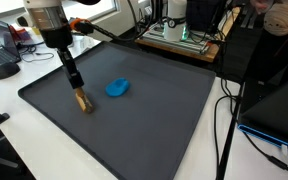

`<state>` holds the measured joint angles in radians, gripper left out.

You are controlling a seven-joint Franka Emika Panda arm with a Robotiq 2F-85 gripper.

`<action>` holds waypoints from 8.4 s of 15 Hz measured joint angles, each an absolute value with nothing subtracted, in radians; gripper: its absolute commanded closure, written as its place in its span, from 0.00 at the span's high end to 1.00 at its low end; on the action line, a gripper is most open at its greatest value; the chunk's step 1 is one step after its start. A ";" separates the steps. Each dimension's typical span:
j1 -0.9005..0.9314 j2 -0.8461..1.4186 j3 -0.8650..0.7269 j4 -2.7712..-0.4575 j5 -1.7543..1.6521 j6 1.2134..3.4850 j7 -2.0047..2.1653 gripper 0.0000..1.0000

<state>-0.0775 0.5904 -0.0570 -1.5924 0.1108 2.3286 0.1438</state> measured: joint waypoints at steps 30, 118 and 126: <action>0.161 0.513 -0.046 -1.365 -0.204 1.751 0.247 0.23; -0.306 0.277 -0.072 -1.983 0.596 2.201 -0.395 0.23; -0.224 0.194 -0.102 -2.063 0.489 2.243 -0.065 0.48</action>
